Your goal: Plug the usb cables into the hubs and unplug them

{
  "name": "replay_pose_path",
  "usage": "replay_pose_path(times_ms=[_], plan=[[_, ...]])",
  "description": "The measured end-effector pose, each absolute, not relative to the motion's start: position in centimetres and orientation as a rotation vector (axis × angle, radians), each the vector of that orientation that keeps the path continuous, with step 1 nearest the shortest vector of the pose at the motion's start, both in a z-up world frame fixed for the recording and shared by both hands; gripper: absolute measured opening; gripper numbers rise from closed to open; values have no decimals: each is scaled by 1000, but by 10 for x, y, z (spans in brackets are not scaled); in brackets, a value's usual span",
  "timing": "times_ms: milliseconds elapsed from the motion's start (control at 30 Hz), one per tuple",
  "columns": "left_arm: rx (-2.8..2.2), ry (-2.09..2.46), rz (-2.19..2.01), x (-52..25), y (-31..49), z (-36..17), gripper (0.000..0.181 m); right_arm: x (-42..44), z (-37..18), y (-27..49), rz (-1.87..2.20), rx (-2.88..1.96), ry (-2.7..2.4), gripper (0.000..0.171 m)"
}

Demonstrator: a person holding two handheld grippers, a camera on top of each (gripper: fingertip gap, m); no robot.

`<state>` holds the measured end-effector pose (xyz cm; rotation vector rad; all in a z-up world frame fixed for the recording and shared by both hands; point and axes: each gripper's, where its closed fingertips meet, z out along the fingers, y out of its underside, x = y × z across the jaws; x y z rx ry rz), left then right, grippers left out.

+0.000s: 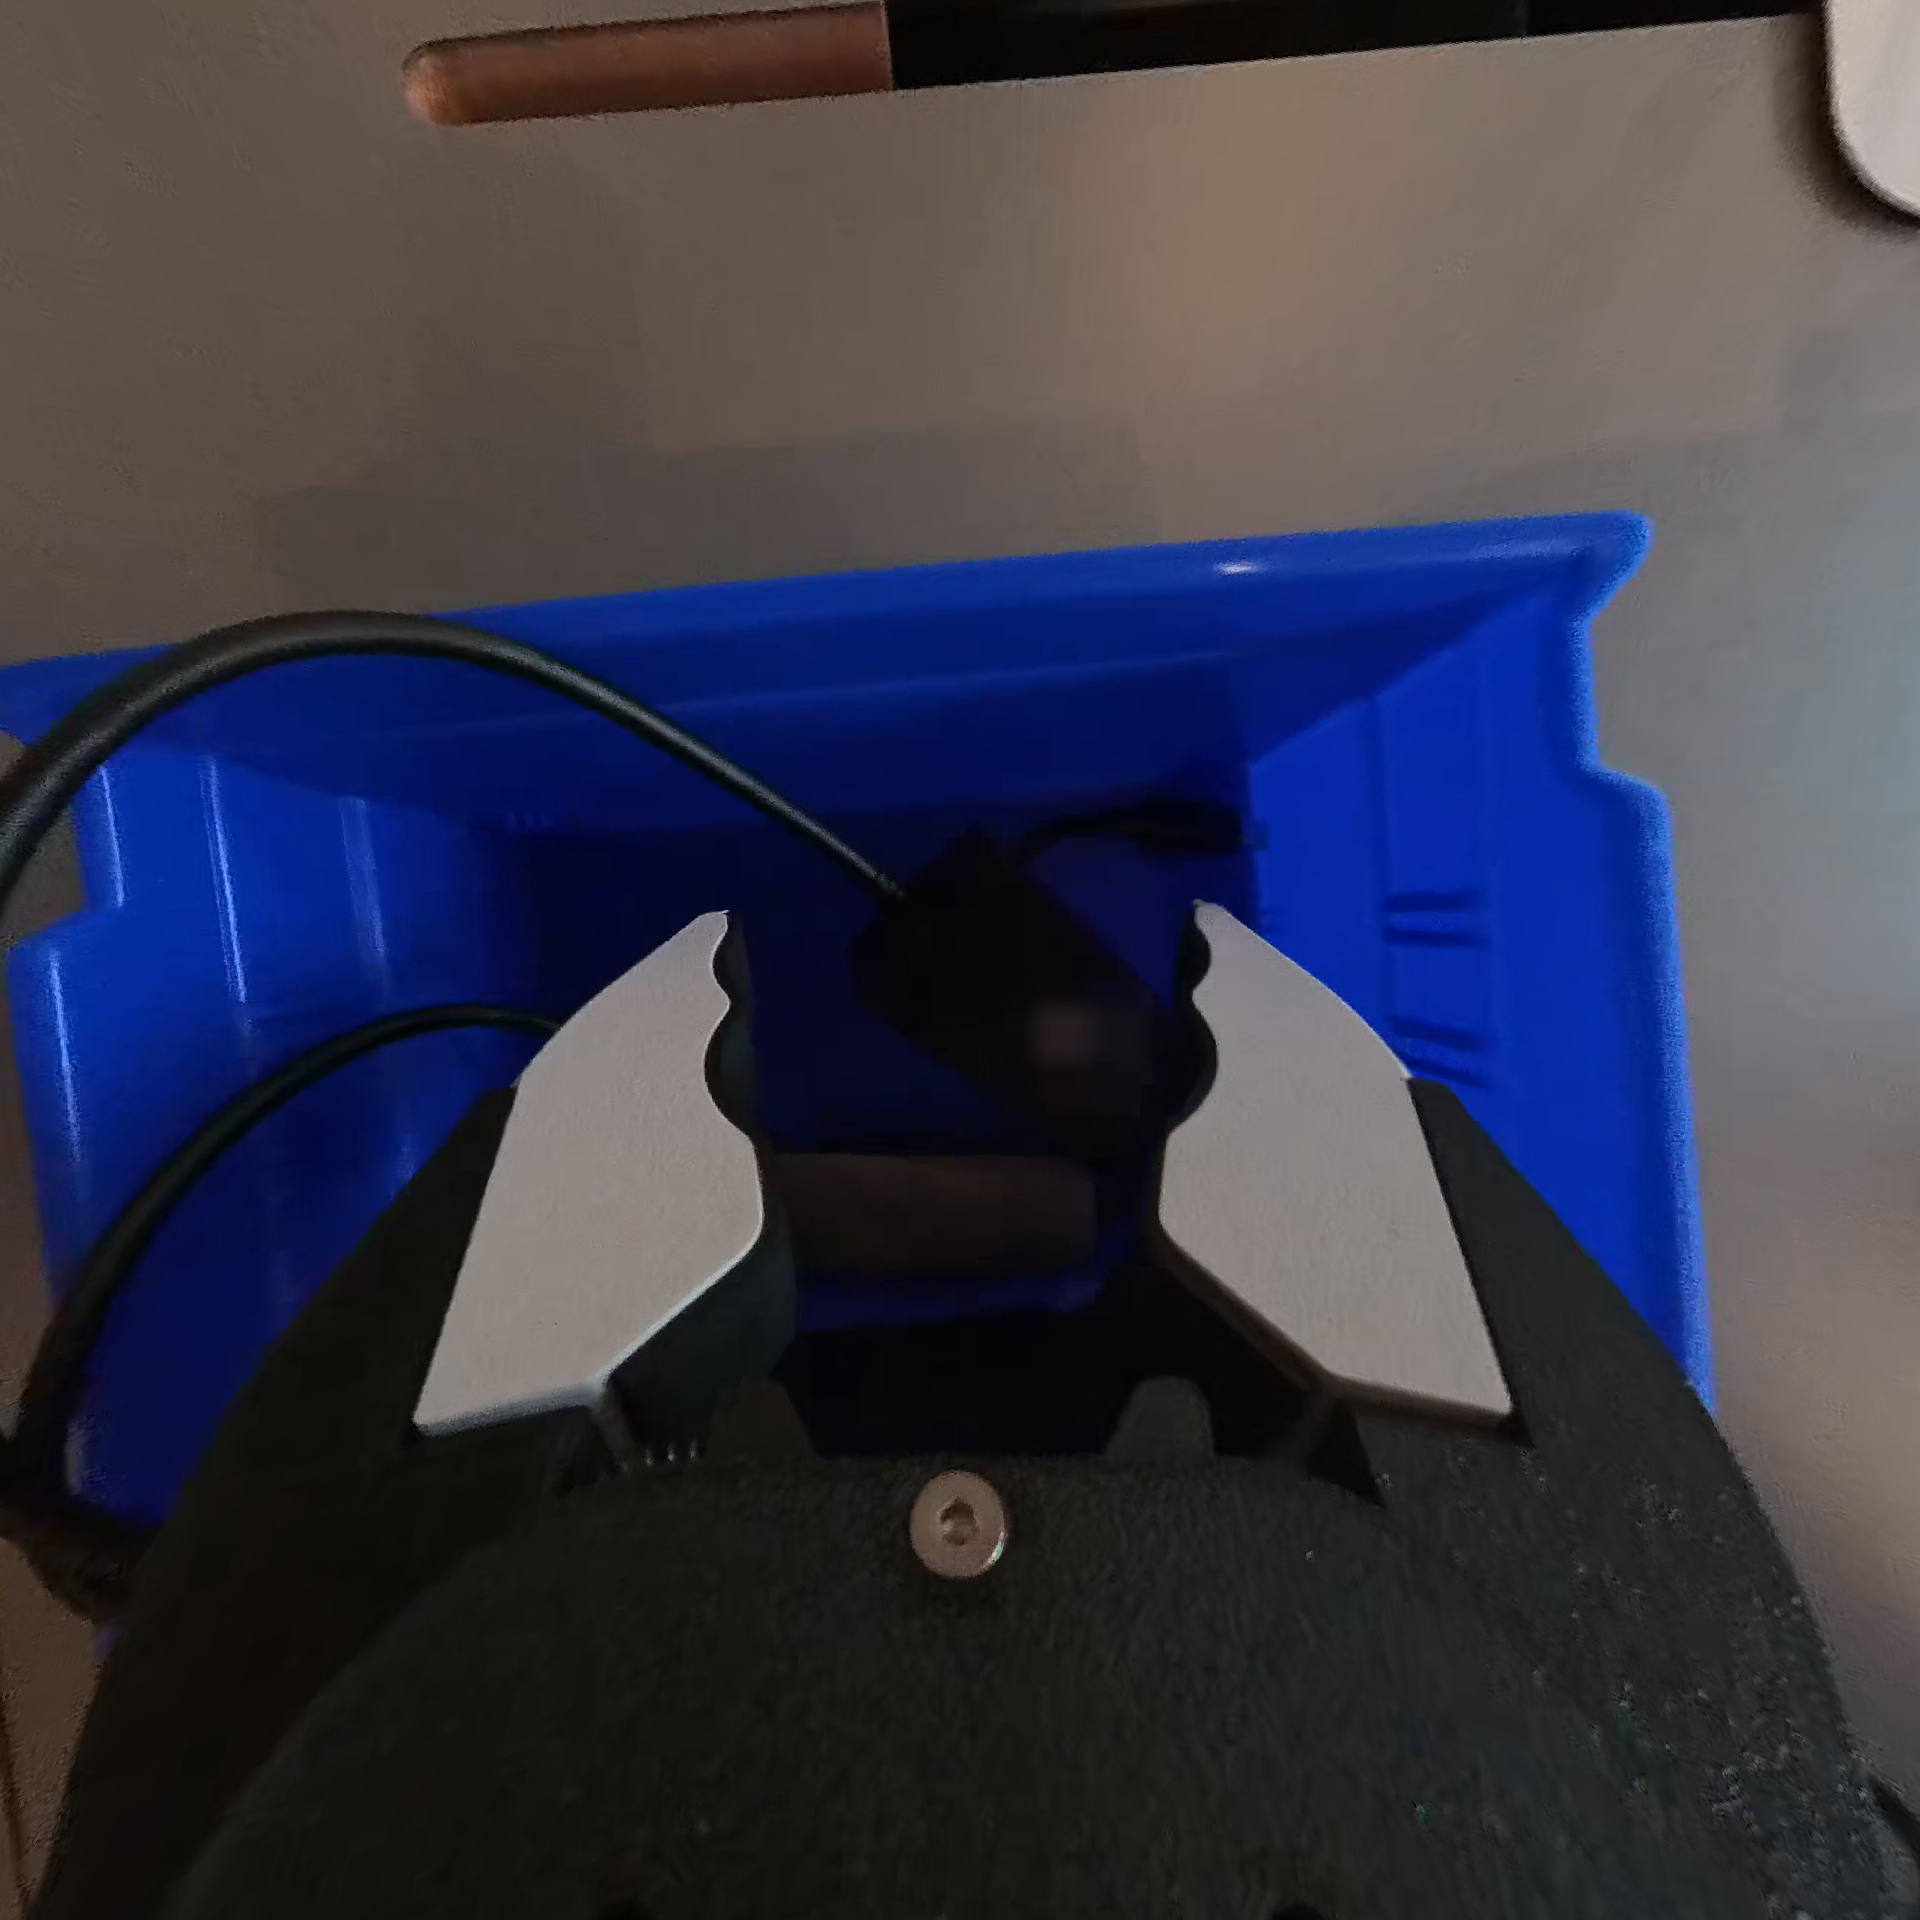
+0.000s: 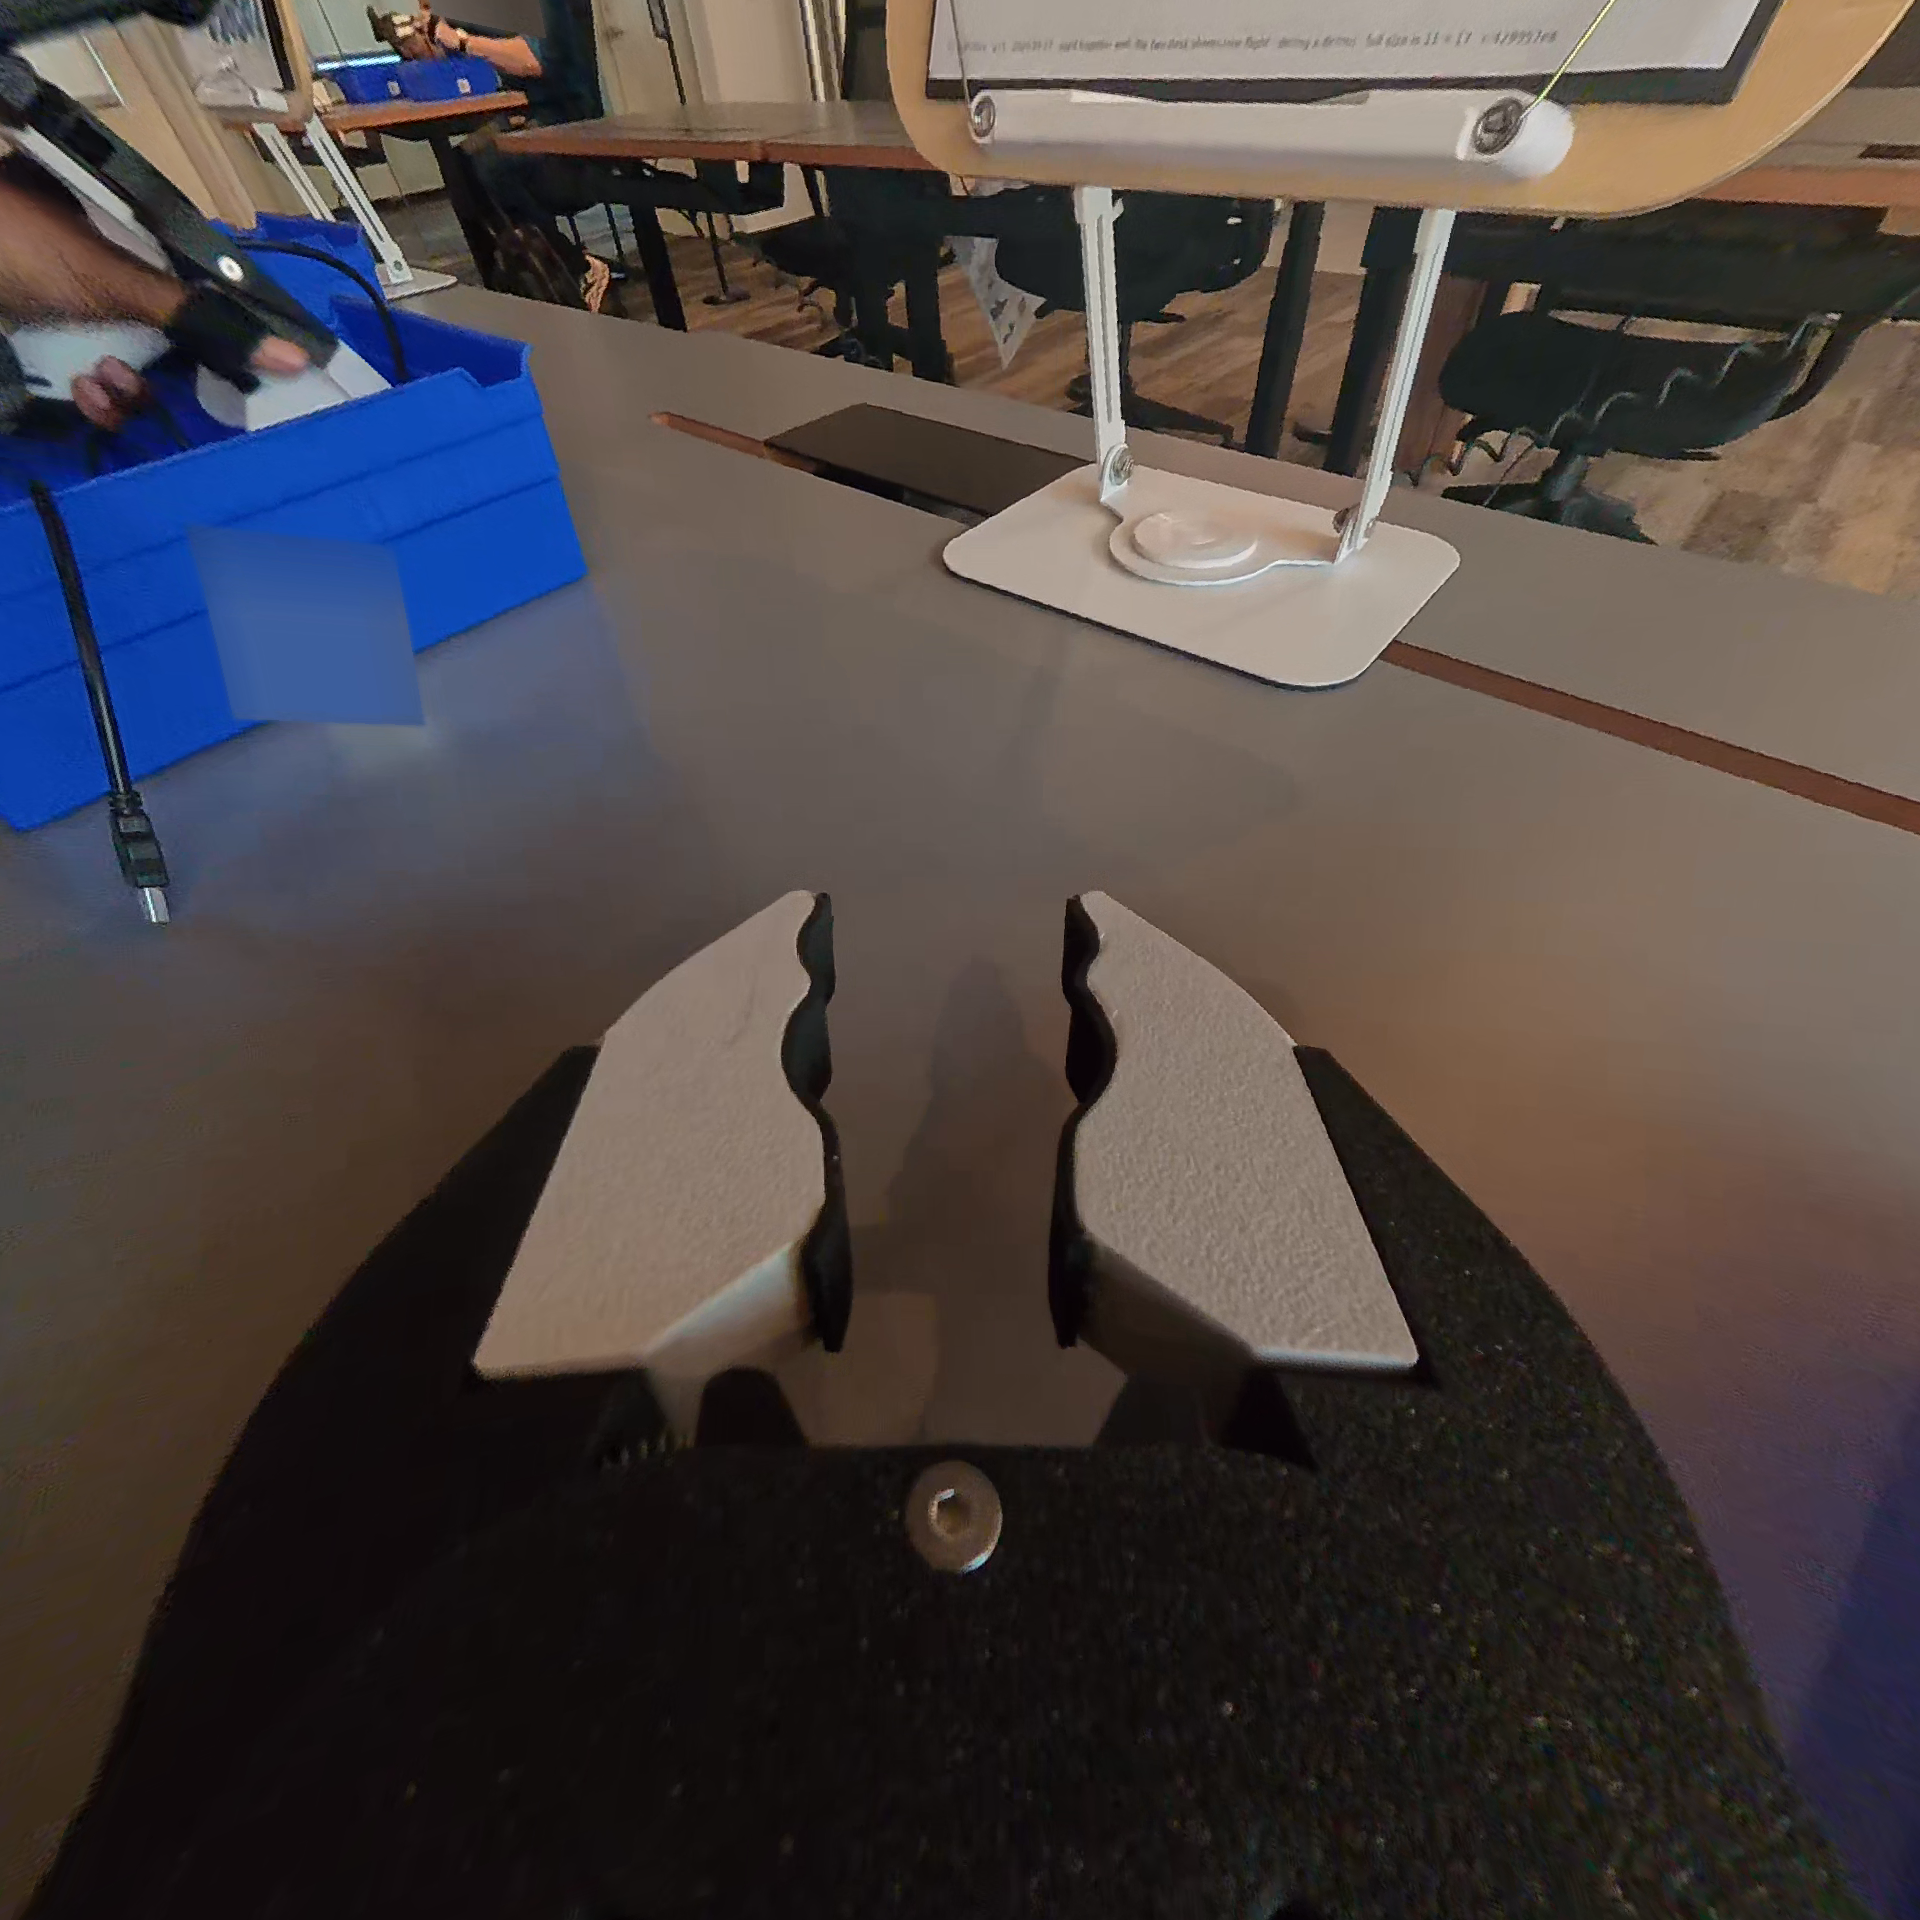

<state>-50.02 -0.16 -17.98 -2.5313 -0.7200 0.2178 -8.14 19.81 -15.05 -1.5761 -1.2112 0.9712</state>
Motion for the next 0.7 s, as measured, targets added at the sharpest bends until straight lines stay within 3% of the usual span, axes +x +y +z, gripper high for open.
replay_pose_path(times_ms=[233,400,700], plan=[[-2526,-810,202,-504,-1,-196,72,-80,-147,198,967,-1561,-1207,42],[-2542,-815,190,-503,1,-196,43,-79,-145,199,970,-1558,-1195,41],[-2367,-807,98,-503,-2,-166,33,-79,-147,200,960,-1564,-1199,41]])
